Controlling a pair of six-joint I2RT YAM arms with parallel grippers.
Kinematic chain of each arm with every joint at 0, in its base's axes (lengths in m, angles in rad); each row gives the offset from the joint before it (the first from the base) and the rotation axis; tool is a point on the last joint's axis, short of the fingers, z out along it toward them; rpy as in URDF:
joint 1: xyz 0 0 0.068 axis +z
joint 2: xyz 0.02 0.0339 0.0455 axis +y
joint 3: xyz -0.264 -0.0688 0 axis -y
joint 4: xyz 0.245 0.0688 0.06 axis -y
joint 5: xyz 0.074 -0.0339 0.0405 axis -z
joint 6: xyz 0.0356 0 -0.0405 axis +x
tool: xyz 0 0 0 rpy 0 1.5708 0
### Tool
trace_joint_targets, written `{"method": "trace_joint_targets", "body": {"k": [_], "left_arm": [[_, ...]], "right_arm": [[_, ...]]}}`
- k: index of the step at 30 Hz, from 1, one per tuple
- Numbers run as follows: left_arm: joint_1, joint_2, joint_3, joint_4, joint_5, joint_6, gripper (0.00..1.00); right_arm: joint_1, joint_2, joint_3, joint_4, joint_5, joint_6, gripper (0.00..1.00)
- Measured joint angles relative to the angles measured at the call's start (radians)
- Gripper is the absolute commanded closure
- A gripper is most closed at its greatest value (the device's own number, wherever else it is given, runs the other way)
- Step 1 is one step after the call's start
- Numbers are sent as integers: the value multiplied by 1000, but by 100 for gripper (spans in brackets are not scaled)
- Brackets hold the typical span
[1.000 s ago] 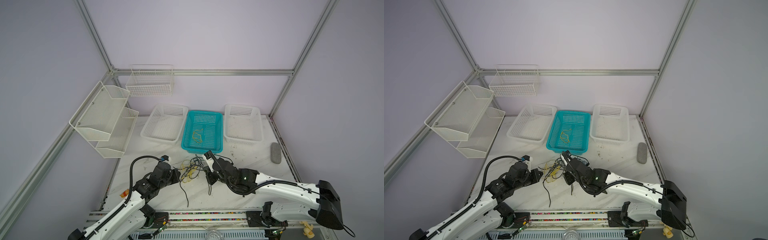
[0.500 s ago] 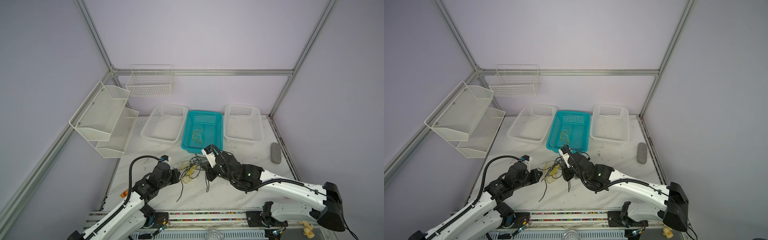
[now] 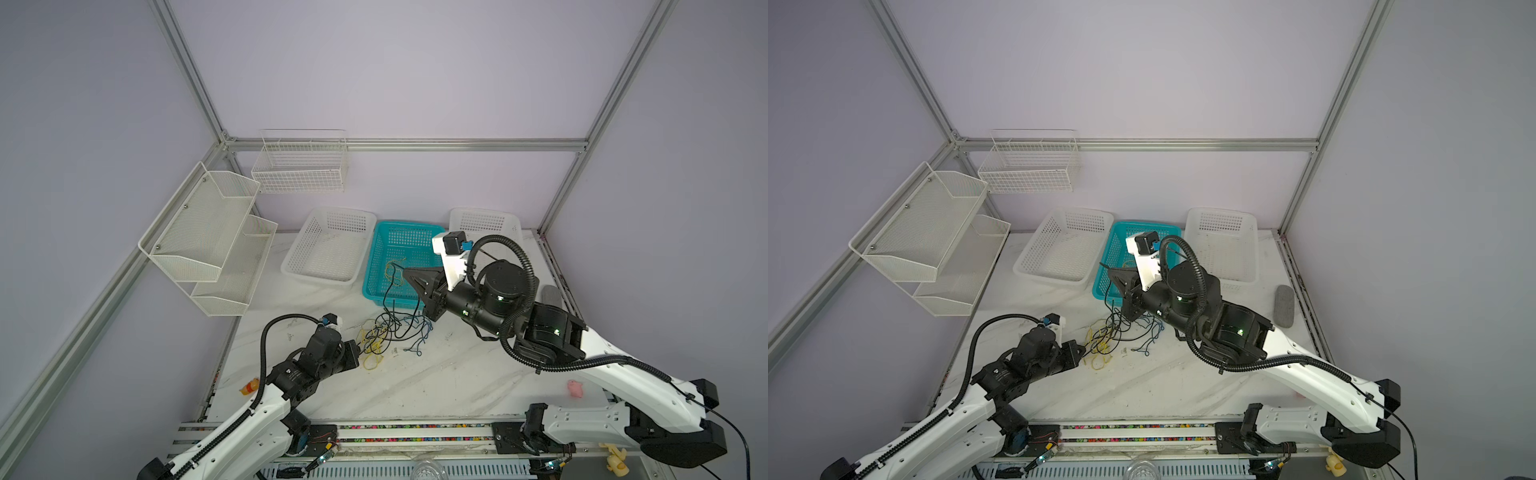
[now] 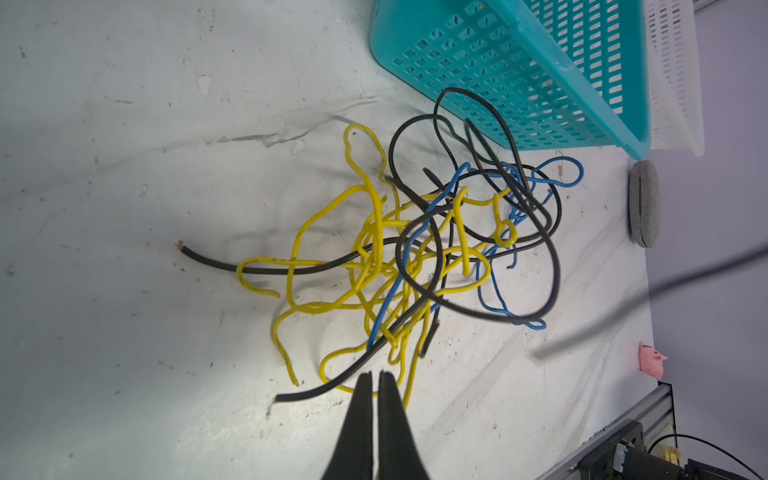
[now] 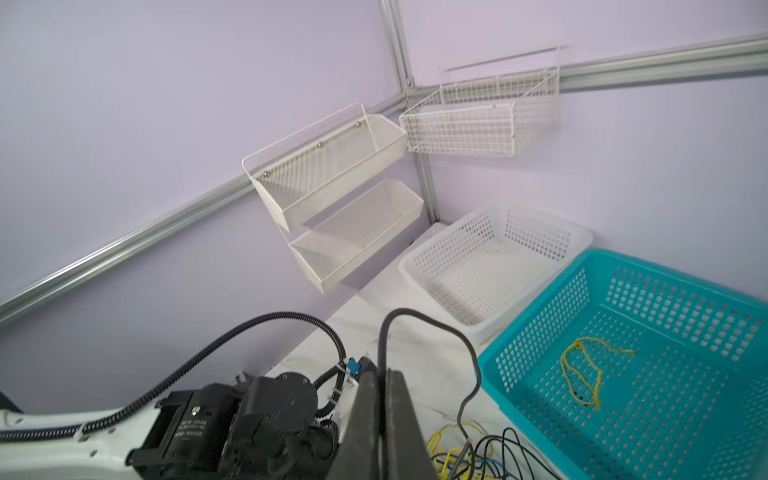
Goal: Untangle the cables
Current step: 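Lift the black wire with the right gripper over the teal basket toward the white basket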
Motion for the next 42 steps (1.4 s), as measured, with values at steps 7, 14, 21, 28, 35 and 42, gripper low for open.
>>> {"method": "trace_joint_targets", "body": {"k": [7,14,21,28,35,42], "left_arm": [[2,41,-2,31,1,0,100],[2,63,-2,61,2,1,100],[2,108,-2,80,18,0,100],[2,113,-1,106,34,-1,100],[2,113,-1,130,43,-10,100],[2,108,-1,130,47,-22,100]], "right_arm": [[0,-38,111,3,192,-40,100],[-66,-36,119,69,394,-57,100],[-389,32,103,146,389,12,100],[-547,179,172,227,391,50,100],[-683,365,235,296,397,58,100],[-802,564,235,322,344,99,100]]}}
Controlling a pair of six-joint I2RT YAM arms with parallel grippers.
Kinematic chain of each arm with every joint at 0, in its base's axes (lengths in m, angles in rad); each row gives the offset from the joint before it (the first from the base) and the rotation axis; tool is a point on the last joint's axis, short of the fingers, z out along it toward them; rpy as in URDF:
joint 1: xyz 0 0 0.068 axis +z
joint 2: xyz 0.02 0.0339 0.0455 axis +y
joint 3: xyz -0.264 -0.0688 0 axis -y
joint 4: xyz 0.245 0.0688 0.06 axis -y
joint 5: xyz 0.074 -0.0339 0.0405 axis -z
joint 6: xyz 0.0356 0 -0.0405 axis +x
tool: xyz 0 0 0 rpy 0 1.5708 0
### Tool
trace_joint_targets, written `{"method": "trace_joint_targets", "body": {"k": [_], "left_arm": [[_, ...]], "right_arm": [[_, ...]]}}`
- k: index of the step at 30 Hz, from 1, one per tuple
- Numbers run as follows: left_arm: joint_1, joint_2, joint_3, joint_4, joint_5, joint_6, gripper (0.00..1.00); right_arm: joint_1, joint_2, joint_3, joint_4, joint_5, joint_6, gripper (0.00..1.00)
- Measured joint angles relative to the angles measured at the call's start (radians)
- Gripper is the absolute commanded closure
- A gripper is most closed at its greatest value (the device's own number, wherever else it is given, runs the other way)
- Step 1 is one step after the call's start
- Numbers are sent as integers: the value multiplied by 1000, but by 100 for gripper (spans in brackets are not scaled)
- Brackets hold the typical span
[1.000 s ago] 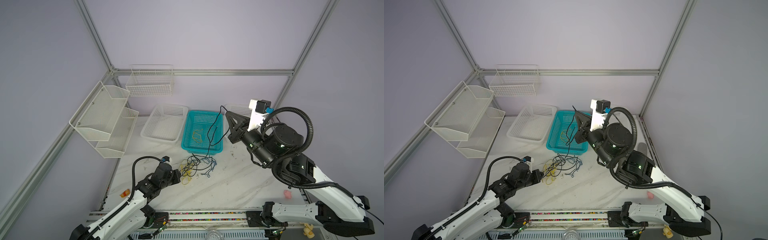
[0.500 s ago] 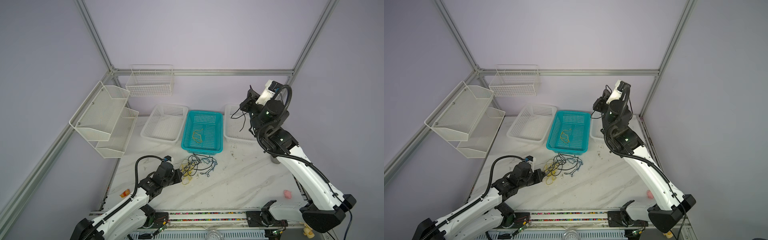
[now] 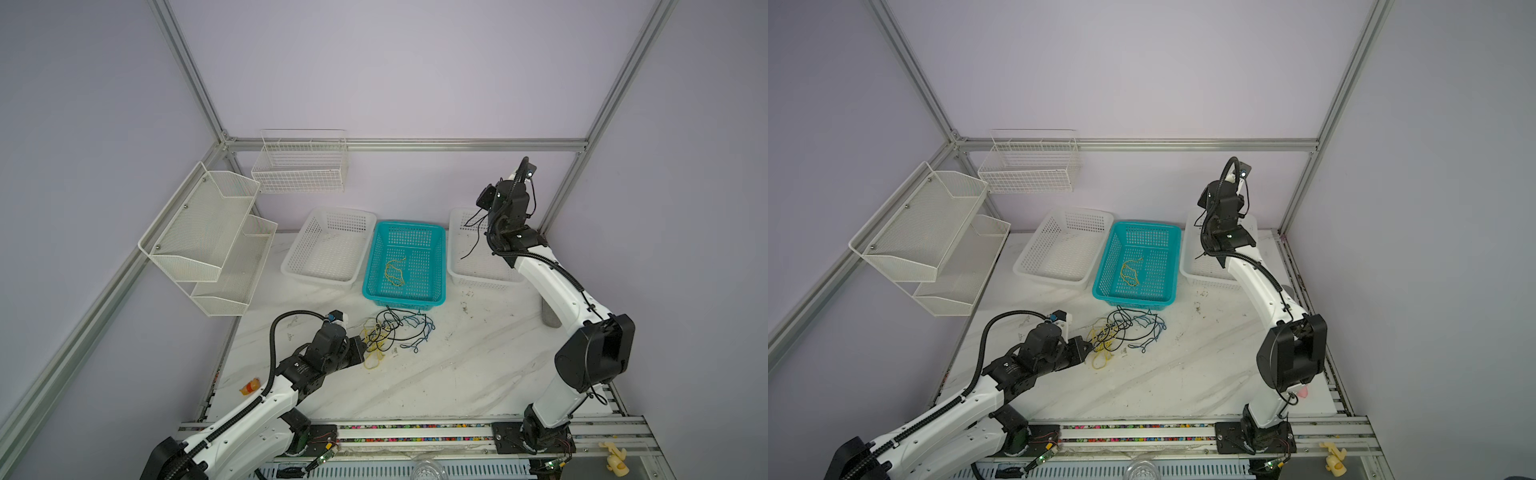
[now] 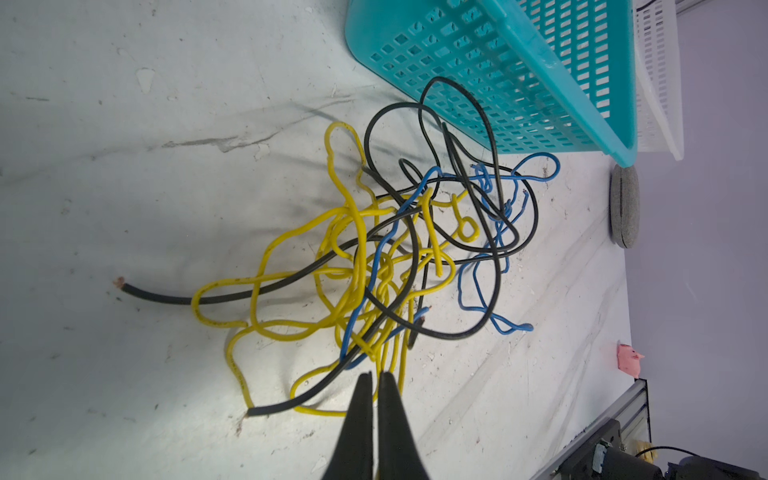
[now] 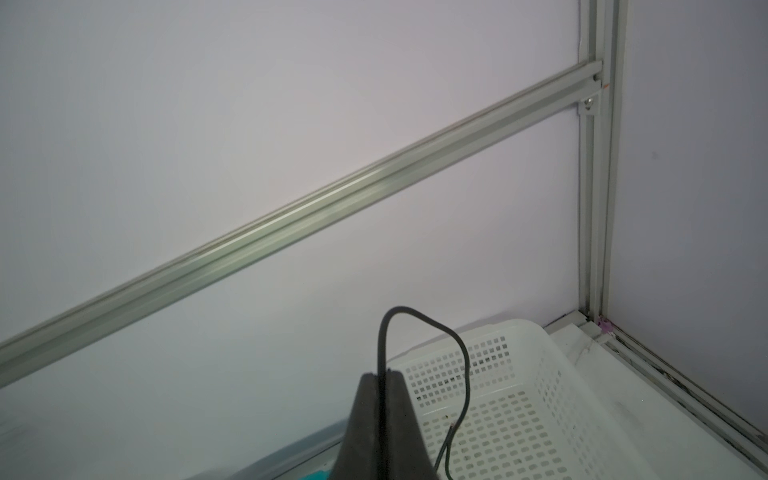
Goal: Untangle the cables
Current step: 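Lower the black wire into the white basket and open the right gripper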
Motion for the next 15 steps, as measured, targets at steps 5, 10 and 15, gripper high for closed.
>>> {"method": "trace_joint_targets", "body": {"k": [5,10,15], "left_arm": [[0,-3,0,0,2,-4,100],[0,-3,0,7,2,-5,100],[0,5,0,8,2,-5,100]], "right_arm": [[-47,101,-21,1,-34,36,100],[-49,111,-91,-4,-60,99,100],[-47,111,-124,-24,-89,156,74]]}}
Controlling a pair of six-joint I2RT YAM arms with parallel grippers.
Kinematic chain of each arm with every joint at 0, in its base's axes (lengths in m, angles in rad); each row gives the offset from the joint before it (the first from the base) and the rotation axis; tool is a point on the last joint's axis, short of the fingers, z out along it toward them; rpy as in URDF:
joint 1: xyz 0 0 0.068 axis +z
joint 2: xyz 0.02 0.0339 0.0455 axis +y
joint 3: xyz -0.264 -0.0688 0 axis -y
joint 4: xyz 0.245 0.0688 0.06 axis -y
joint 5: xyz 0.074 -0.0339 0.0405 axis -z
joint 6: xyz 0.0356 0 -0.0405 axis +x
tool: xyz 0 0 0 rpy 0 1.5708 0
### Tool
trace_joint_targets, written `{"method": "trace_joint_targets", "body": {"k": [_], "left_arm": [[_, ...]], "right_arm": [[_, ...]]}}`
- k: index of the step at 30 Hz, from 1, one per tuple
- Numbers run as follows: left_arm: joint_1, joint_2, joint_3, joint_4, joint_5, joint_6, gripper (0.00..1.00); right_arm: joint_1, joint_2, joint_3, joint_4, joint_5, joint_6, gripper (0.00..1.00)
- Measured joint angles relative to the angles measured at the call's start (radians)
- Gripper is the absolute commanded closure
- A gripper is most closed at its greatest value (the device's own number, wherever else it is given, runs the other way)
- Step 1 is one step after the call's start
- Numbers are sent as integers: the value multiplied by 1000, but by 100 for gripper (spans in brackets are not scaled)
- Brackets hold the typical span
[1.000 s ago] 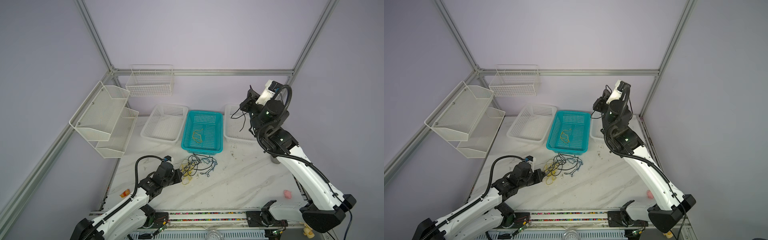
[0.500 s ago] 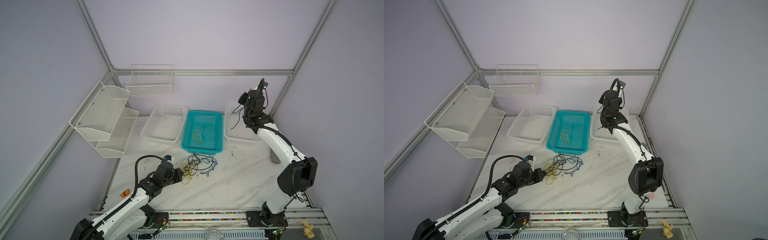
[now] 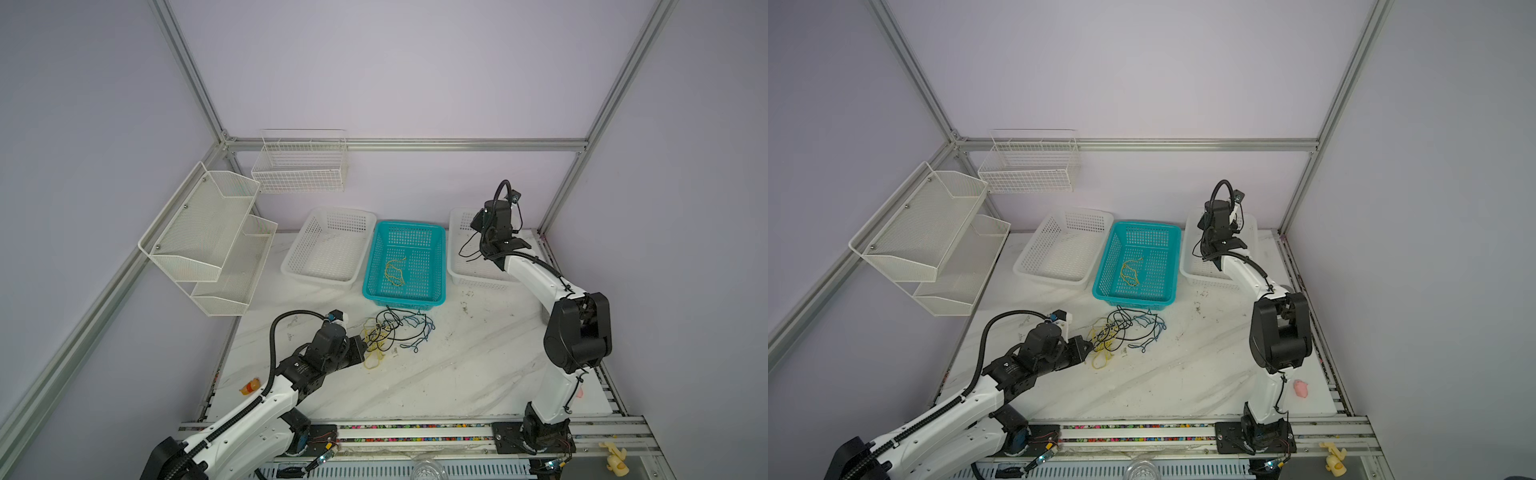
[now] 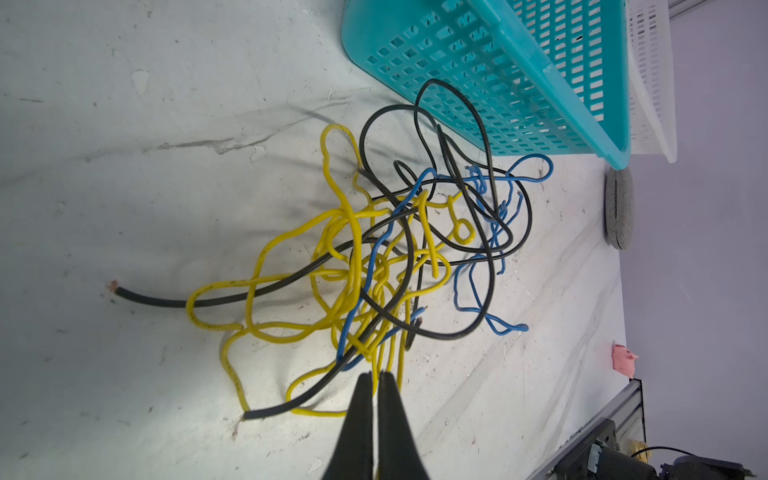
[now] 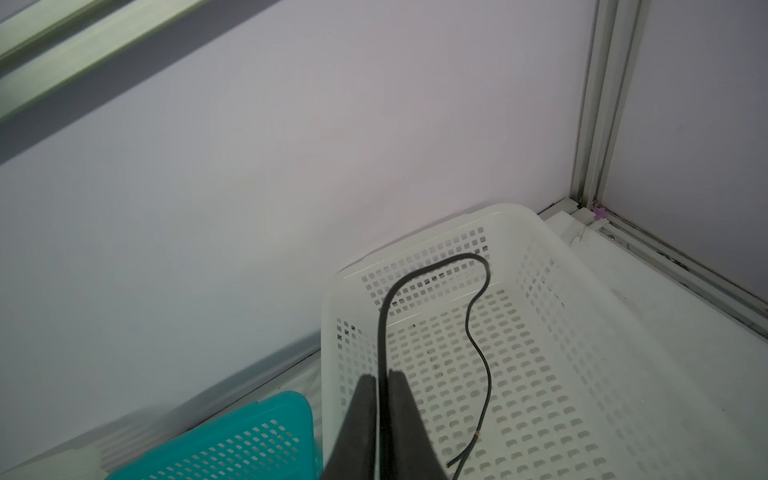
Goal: Untangle the cables
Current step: 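Lower the black wire into the white basket and open the right gripper, then move the right gripper back to the tangle and grasp another black wire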
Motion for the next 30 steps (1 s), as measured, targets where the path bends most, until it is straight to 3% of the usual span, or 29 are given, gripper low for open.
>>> {"method": "trace_joint_targets", "body": {"k": [6,19,23,30], "left_arm": [[0,25,0,17,4,0,100],[0,67,3,34,8,1,100],[0,68,3,40,10,1,100],[0,45,3,45,11,1,100]], "right_arm": [[0,-41,-85,-28,-37,49,57],[28,-329,-267,-30,-212,84,52],[123,-431,-370,-14,-329,45,50],[381,-548,-547,-10,-514,-19,49]]}}
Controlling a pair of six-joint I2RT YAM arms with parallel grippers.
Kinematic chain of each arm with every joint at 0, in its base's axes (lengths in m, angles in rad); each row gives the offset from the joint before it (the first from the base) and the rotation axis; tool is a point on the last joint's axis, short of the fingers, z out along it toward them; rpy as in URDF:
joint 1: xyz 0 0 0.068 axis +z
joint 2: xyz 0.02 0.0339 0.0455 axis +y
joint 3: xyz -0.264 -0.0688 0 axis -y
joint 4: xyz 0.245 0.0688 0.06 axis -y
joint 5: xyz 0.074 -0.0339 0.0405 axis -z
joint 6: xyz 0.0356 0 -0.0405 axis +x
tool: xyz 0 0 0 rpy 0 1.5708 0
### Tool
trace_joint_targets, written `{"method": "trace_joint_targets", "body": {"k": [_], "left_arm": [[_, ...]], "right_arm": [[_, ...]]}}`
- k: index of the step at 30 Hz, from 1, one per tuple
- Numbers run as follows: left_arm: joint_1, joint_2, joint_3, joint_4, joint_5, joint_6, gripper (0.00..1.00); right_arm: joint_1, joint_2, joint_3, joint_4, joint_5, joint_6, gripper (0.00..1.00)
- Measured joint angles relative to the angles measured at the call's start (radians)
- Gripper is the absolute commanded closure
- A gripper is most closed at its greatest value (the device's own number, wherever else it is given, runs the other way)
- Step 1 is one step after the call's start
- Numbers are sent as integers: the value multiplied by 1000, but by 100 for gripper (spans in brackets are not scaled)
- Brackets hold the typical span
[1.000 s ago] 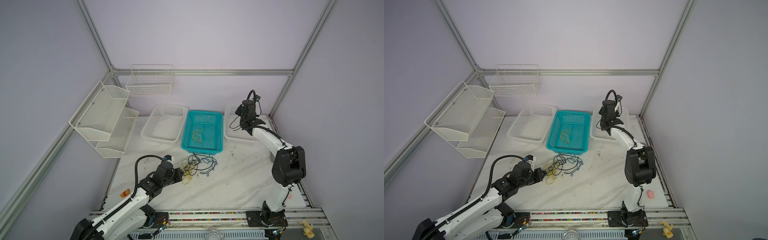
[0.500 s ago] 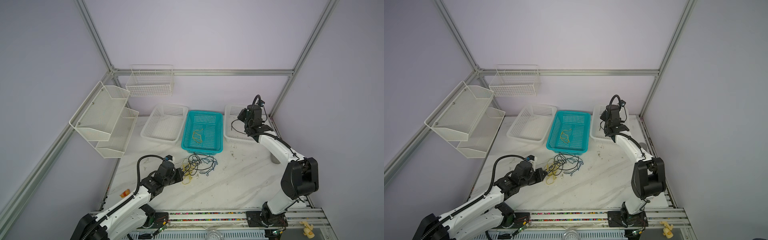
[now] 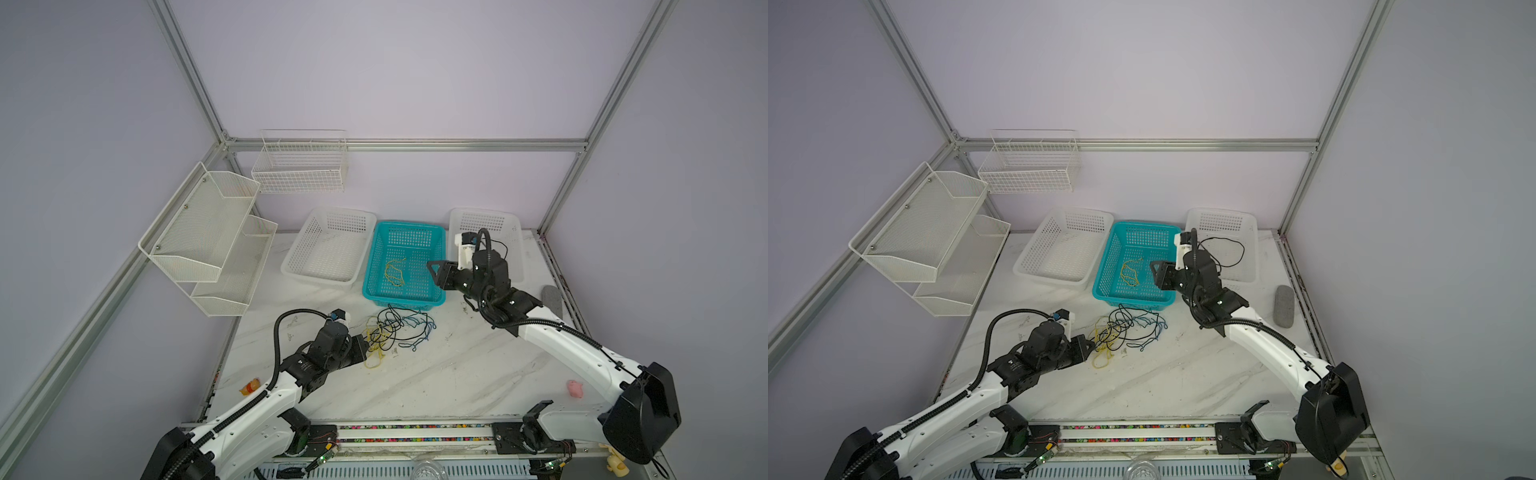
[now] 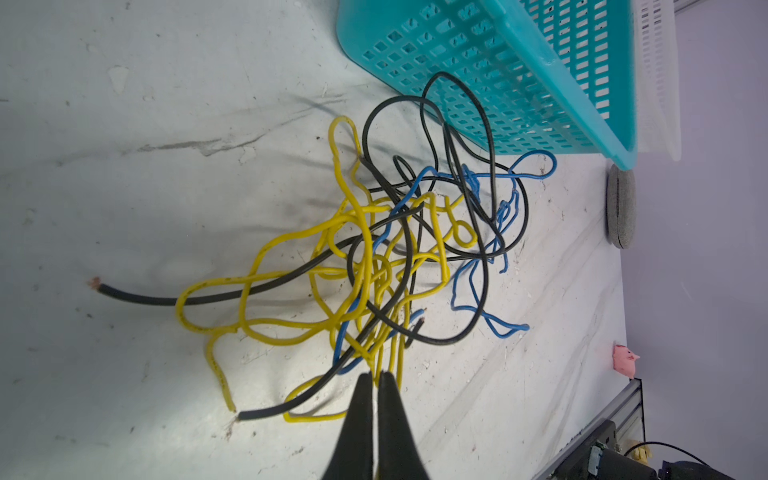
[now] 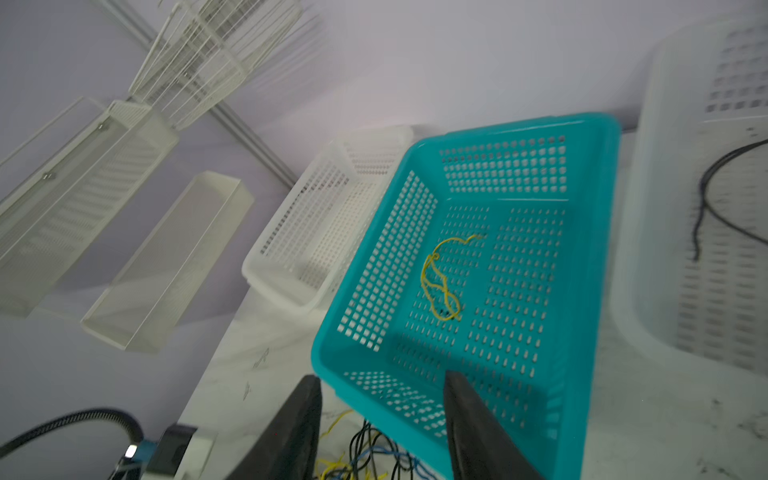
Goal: Untangle the cables
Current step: 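Move the right gripper back to the tangle and grasp another black wire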
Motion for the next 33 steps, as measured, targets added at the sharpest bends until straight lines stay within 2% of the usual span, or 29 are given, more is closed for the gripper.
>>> {"method": "trace_joint_targets", "body": {"k": [5,10,21,33], "left_arm": [[0,-15,0,8,3,0,100],[0,-27,0,14,3,0,100],[0,-77,-4,13,3,-2,100],[0,-71,-11,14,11,-5,100]], "right_arm": [[166,21,-106,16,-40,-8,49],[259,154,-122,35,-16,-13,50],[275,348,-47,37,119,-21,53],[278,419,-13,73,168,-31,59]]}}
